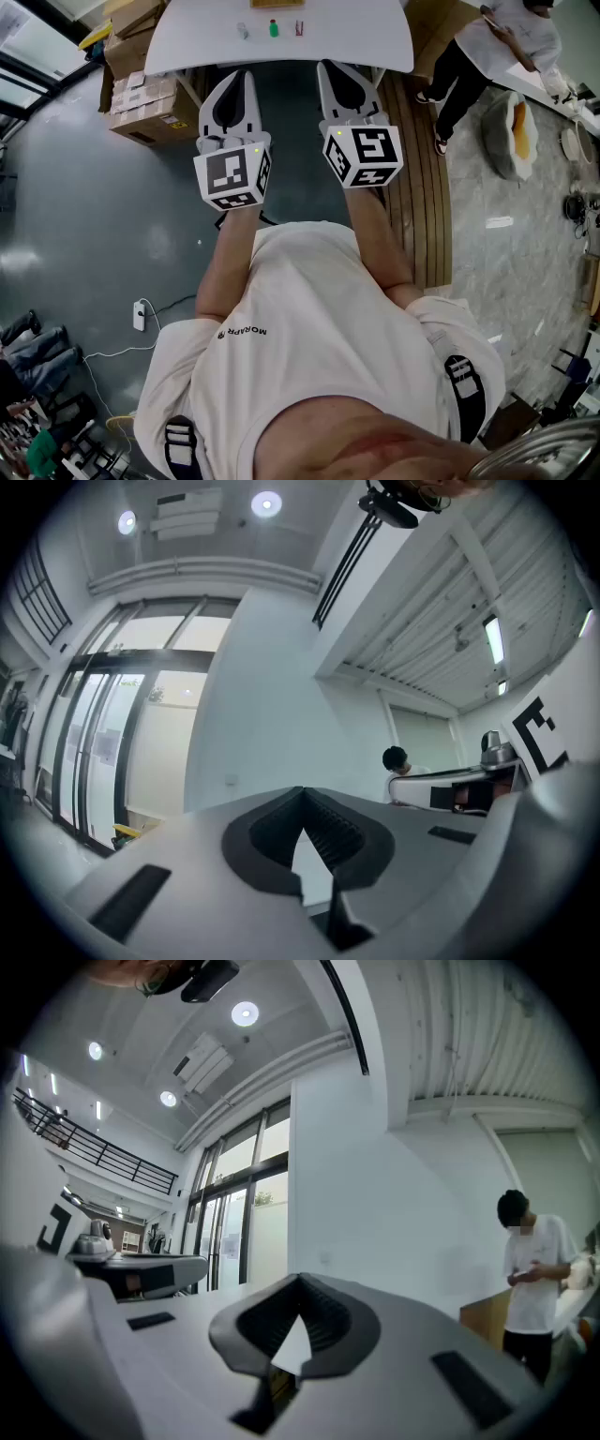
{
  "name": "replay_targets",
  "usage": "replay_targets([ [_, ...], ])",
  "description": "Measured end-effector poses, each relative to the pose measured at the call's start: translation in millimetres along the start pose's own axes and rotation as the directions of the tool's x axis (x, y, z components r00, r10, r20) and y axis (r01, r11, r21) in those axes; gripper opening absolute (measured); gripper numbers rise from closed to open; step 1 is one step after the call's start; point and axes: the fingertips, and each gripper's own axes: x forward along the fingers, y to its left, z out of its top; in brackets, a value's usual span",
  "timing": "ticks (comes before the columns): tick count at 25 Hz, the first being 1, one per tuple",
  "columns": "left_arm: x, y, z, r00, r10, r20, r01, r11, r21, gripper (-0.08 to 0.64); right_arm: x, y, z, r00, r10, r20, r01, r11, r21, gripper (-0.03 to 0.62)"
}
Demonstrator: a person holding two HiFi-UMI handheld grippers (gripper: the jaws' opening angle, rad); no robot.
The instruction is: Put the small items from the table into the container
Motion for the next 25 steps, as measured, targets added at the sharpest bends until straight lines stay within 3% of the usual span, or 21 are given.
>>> replay_targets([
  [19, -1, -60, -18, 0.996, 0.083, -0.022, -0.082, 0.996, 0.022, 0.003, -37, -50, -9, 0.998, 0.064, 0.014, -0.064, 0.998, 0.007, 0.012],
  [25, 12, -55, -36, 0.995, 0.088, -0.054, -0.088, 0.996, 0.0, 0.003, -23, -60, -21, 0.998, 0.059, -0.008, -0.058, 0.998, 0.037, 0.012],
])
